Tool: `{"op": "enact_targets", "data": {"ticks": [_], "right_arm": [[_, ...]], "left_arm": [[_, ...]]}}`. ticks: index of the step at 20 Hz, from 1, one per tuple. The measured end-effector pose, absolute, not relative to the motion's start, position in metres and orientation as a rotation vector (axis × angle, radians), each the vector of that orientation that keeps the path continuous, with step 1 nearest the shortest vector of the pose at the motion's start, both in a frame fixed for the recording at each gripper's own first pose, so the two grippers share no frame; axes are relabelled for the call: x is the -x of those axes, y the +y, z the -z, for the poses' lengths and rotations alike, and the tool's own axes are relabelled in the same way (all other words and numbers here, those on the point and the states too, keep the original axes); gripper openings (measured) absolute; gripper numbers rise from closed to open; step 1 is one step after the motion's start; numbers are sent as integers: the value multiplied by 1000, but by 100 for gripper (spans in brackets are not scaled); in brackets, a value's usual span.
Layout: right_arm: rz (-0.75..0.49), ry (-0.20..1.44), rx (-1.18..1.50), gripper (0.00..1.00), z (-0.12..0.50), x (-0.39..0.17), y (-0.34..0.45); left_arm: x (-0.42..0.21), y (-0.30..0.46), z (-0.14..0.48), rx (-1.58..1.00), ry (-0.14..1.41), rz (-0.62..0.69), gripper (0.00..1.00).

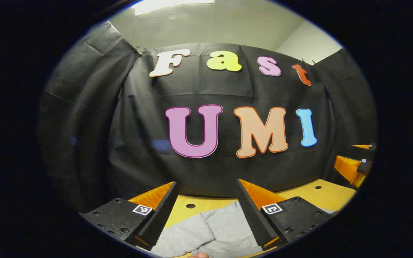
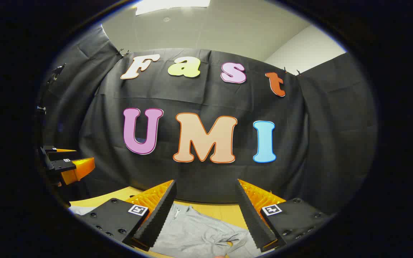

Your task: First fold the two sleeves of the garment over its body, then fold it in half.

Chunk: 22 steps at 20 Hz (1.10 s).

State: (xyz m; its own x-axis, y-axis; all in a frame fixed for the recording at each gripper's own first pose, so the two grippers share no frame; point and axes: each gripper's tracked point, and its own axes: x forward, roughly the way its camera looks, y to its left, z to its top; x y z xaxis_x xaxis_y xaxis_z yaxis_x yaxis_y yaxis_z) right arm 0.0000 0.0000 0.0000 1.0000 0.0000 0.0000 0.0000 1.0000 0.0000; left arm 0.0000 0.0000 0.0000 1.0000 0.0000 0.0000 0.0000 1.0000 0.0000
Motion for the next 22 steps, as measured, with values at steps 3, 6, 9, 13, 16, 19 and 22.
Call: {"op": "enact_targets", "data": {"ticks": [3, 6, 9, 13, 16, 19, 22], "right_arm": [[1, 3, -2, 100, 2, -2, -2], [7, 2, 5, 99, 2, 0, -9], [22, 7, 7, 100, 6, -1, -18], [48, 22, 1, 100, 14, 0, -31], [66, 11, -4, 99, 10, -1, -41], [82, 10, -3, 99, 14, -2, -51], [91, 7, -19, 99, 15, -3, -62]], "left_arm": [[0, -1, 1, 7, -2, -6, 95], [0, 2, 2, 15, -1, -21, 94], [-2, 1, 6, 17, 5, -26, 96], [-5, -5, 7, 6, 4, -17, 96], [-7, -11, 8, 1, 3, -8, 96], [-9, -16, 7, -2, -1, -1, 94], [-9, -21, 8, 1, -1, 7, 96]]}}
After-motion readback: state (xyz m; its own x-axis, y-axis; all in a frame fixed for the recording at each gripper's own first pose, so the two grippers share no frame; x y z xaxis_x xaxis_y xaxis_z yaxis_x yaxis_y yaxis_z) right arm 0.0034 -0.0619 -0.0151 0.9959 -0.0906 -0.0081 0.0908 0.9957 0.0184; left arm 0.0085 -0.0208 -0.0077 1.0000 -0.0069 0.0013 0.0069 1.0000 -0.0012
